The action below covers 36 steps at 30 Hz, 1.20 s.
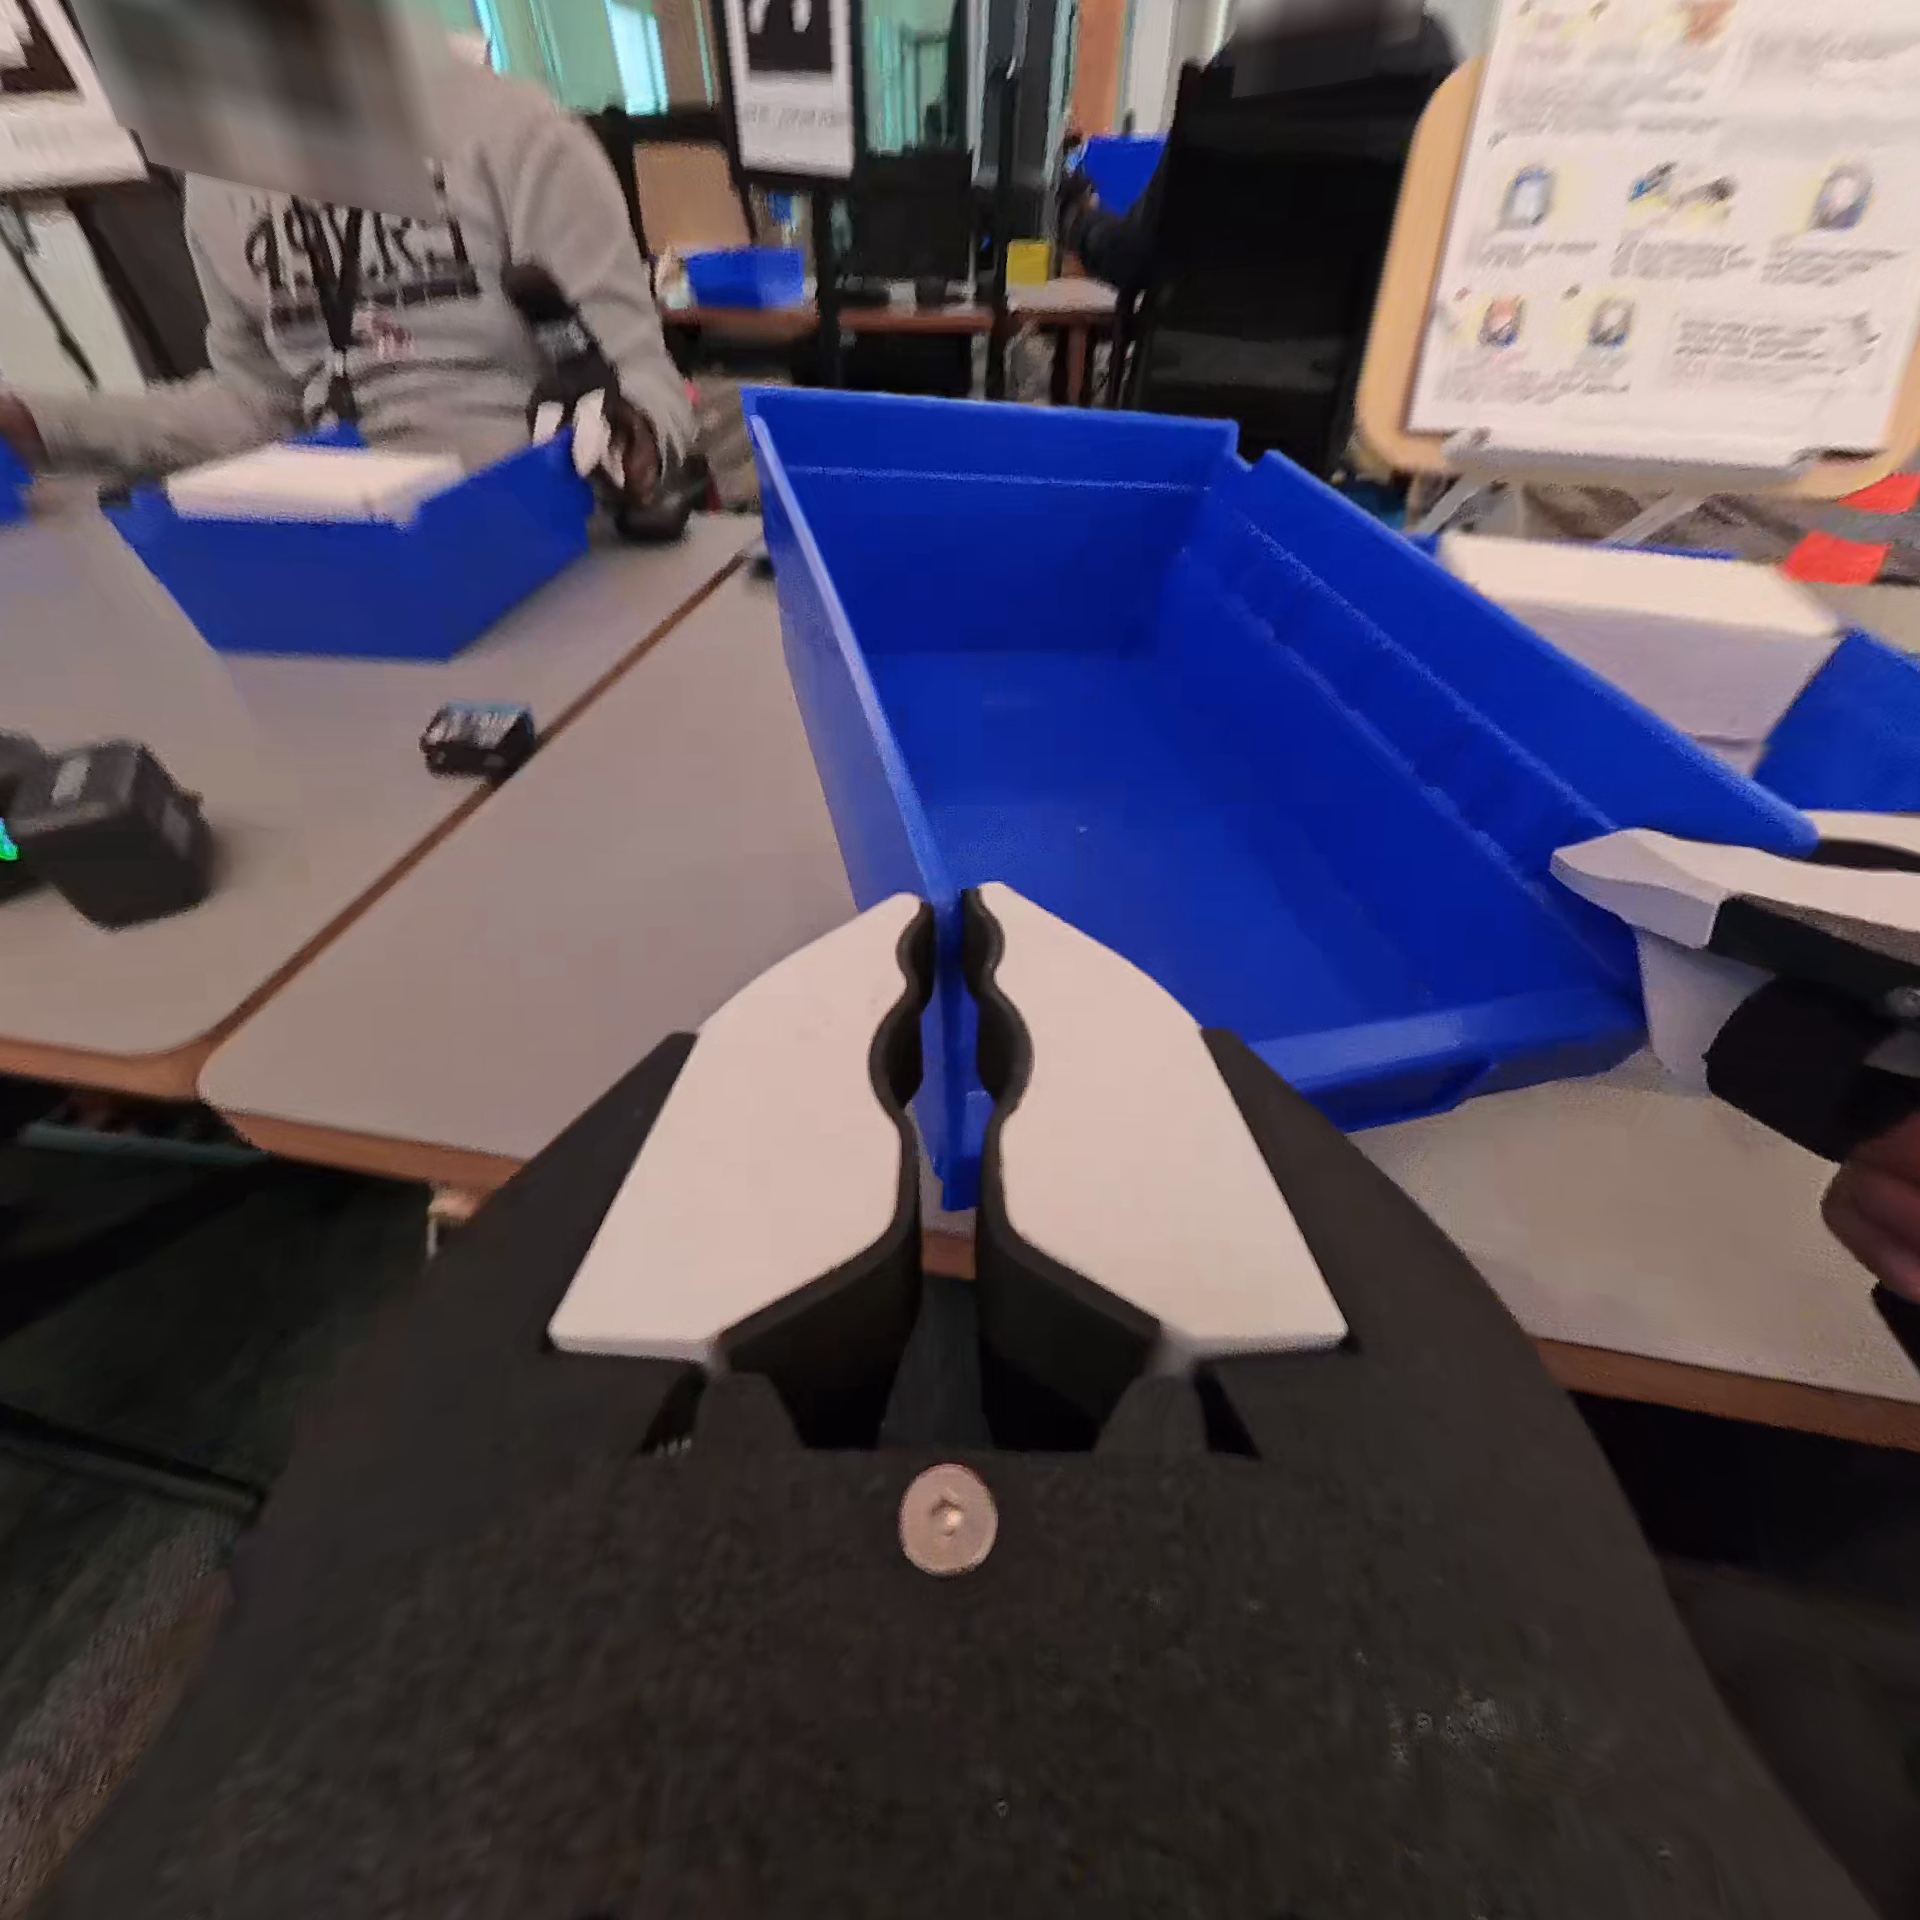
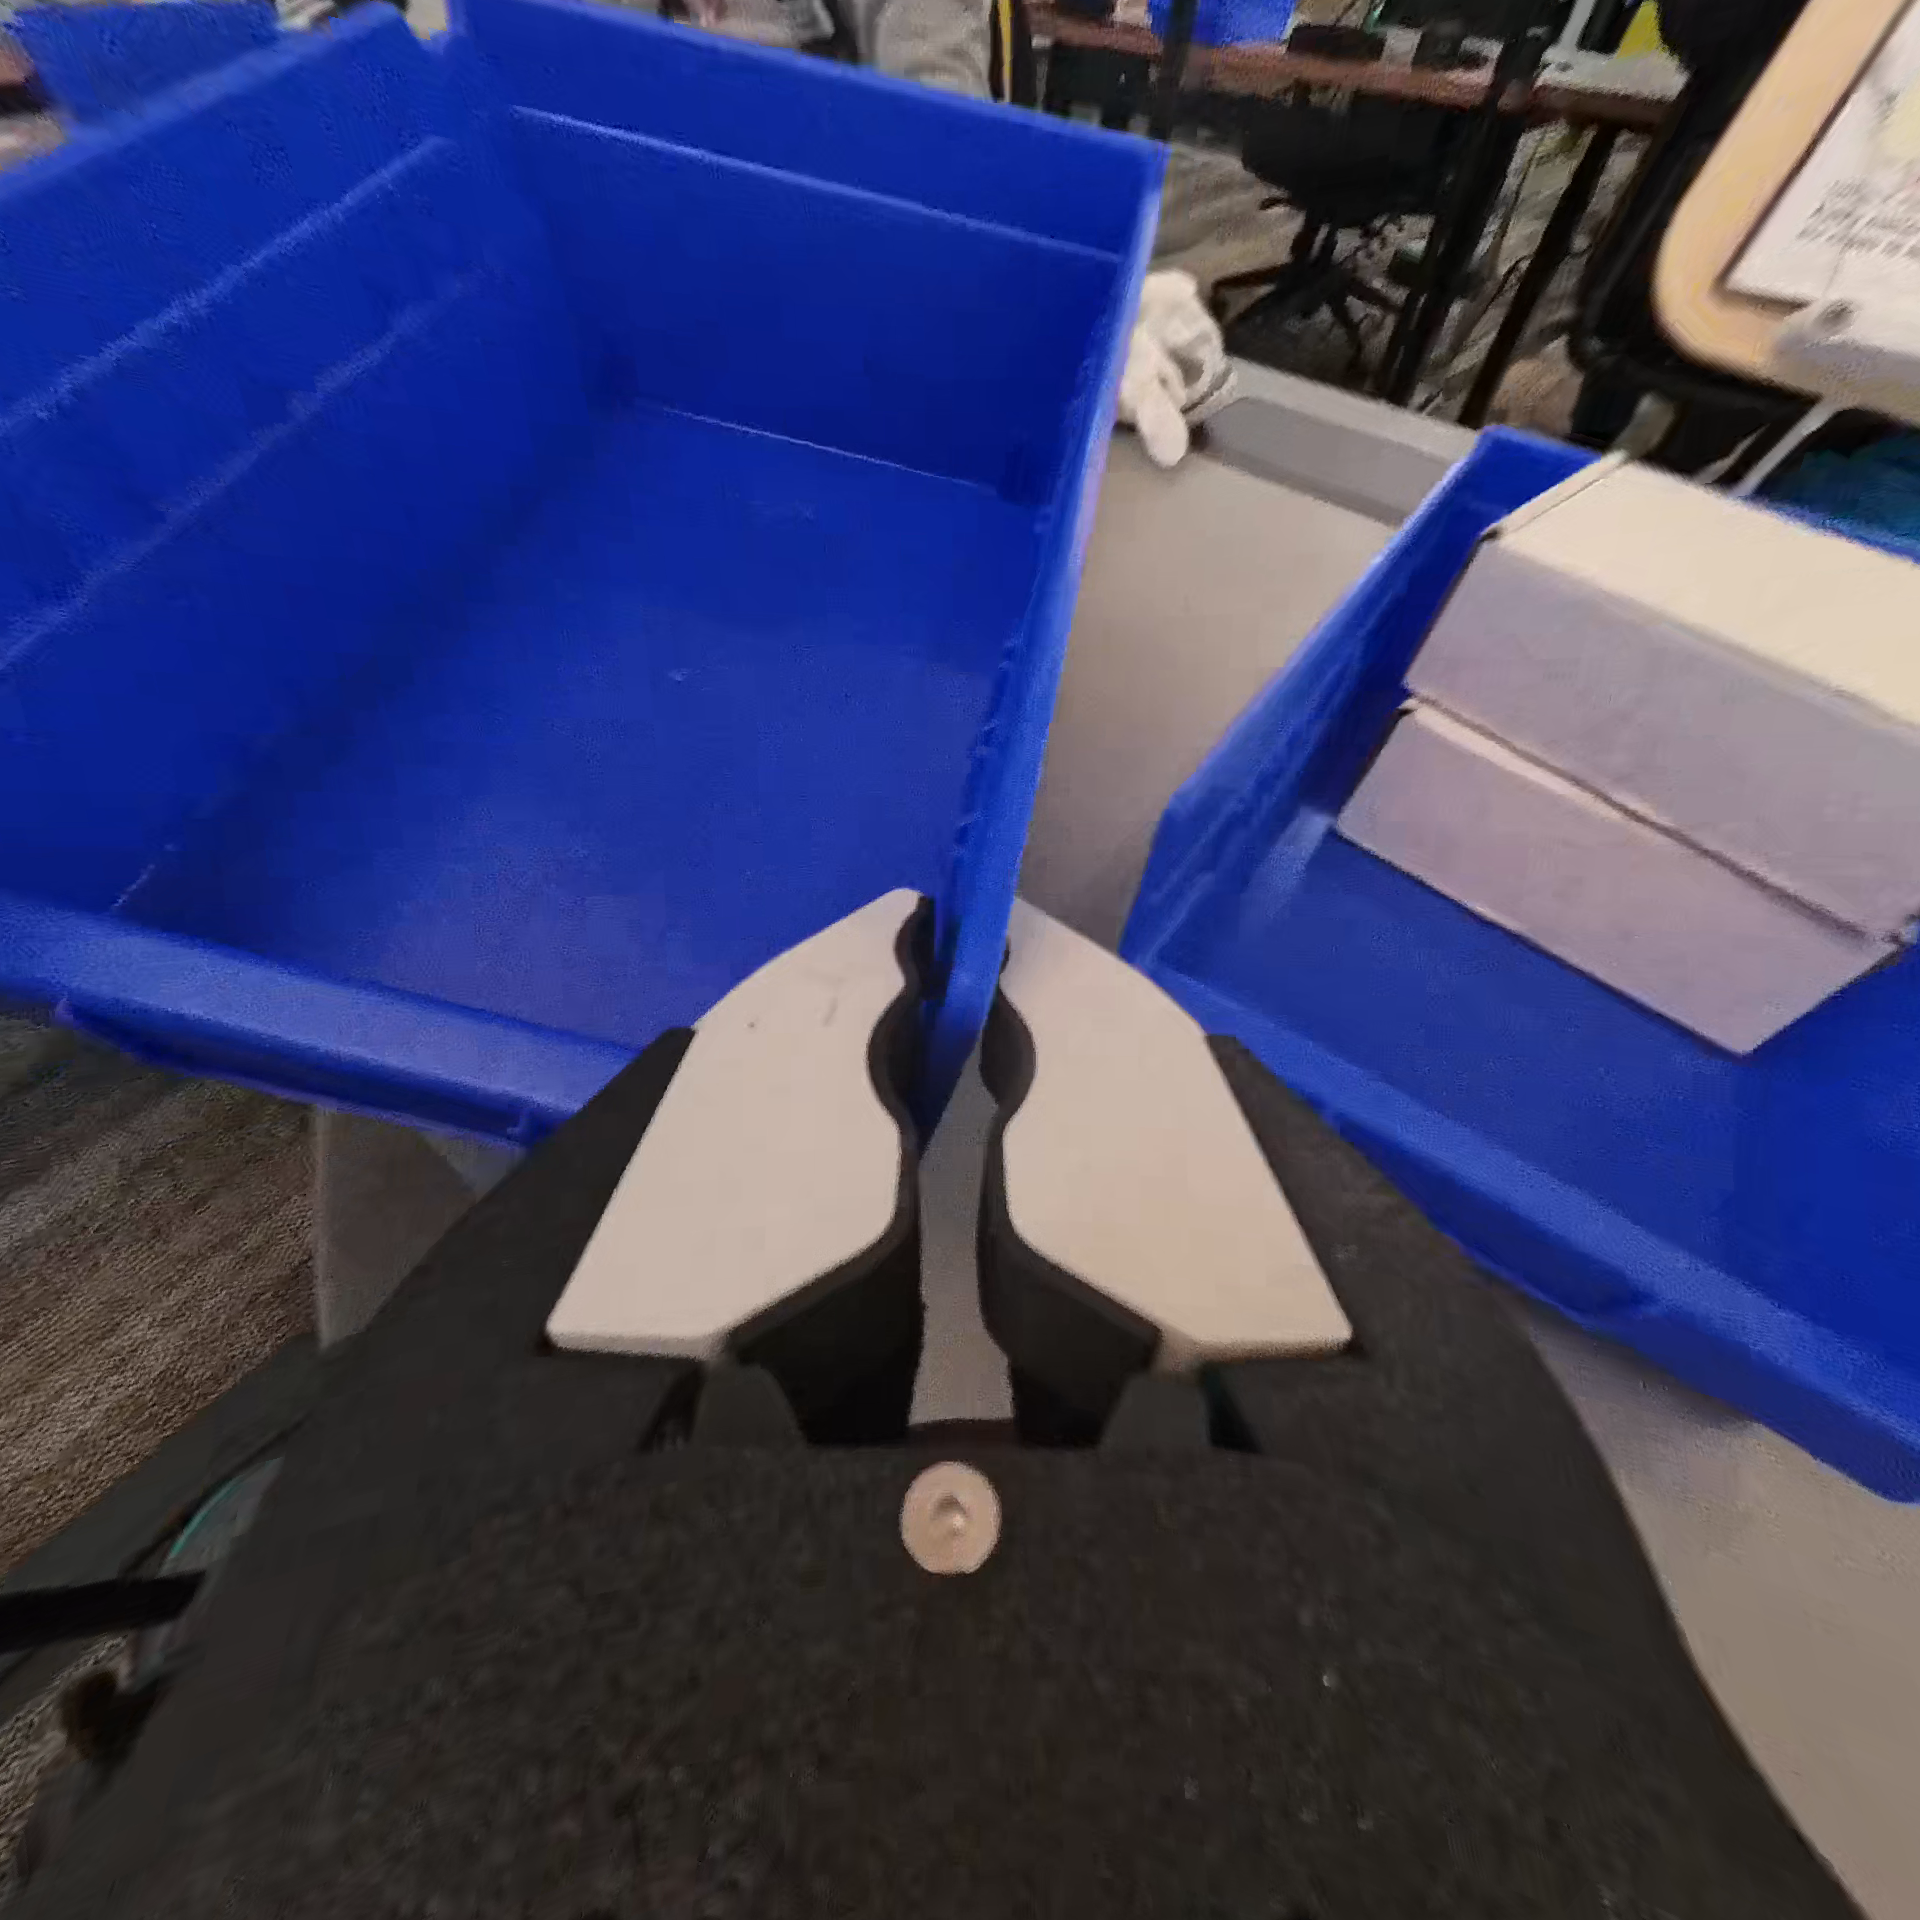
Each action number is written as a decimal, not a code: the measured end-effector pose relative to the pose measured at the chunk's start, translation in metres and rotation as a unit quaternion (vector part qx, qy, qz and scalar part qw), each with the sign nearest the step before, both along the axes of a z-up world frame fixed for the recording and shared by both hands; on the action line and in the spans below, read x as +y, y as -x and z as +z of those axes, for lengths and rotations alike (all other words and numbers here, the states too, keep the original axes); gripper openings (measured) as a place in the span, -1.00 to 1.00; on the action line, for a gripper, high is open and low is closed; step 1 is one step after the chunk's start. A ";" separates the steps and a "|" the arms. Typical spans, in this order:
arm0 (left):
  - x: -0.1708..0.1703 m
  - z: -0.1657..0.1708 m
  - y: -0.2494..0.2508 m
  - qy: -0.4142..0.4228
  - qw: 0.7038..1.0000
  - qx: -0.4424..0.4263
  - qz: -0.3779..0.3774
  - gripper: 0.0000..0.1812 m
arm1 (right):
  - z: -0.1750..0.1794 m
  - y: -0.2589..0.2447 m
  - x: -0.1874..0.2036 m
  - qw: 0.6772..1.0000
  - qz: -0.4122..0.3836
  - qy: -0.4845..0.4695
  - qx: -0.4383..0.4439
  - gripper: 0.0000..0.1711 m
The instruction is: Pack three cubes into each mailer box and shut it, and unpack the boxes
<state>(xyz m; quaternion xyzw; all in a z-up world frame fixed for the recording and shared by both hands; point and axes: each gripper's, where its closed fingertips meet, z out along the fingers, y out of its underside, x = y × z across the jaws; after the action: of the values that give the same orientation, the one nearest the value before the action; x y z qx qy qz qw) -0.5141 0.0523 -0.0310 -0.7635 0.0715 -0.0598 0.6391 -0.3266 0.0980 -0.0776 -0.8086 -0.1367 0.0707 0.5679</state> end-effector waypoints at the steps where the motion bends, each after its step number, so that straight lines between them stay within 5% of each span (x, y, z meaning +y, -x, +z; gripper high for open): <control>1: -0.004 0.011 -0.014 -0.015 1.000 0.002 -0.008 -0.95 | 0.013 -0.014 -0.004 1.000 -0.007 -0.013 0.001 -0.94; 10: 0.008 0.054 -0.230 -0.040 0.984 0.003 -0.174 -0.95 | 0.069 -0.237 -0.046 0.986 -0.158 -0.041 -0.016 -0.94; 17: 0.000 -0.001 -0.462 0.010 0.952 0.028 -0.306 -0.94 | 0.033 -0.466 -0.094 0.952 -0.297 0.037 -0.065 -0.95; 21: -0.003 -0.051 -0.542 0.057 0.947 0.018 -0.315 -0.94 | -0.018 -0.542 -0.111 0.935 -0.330 0.106 -0.075 -0.94; 25: -0.007 -0.077 -0.575 0.074 0.936 0.018 -0.342 -0.93 | -0.054 -0.575 -0.112 0.929 -0.360 0.083 -0.006 -0.93; 28: -0.013 -0.079 -0.585 0.089 0.920 0.025 -0.380 -0.72 | -0.055 -0.585 -0.105 0.926 -0.372 0.051 0.031 -0.91; 32: -0.028 -0.057 -0.558 0.136 0.885 -0.022 -0.445 -0.36 | -0.044 -0.595 -0.114 0.899 -0.422 0.044 -0.106 -0.45; 36: -0.015 -0.006 -0.463 0.120 0.880 -0.096 -0.450 -0.30 | 0.012 -0.563 -0.129 0.877 -0.443 -0.009 -0.184 -0.37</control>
<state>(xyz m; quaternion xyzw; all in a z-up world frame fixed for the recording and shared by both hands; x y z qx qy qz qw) -0.0508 0.0376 -0.0373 -0.7101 0.3382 -0.4222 0.4508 0.2363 -0.0311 -0.0652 -0.7777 0.1333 -0.3395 0.5121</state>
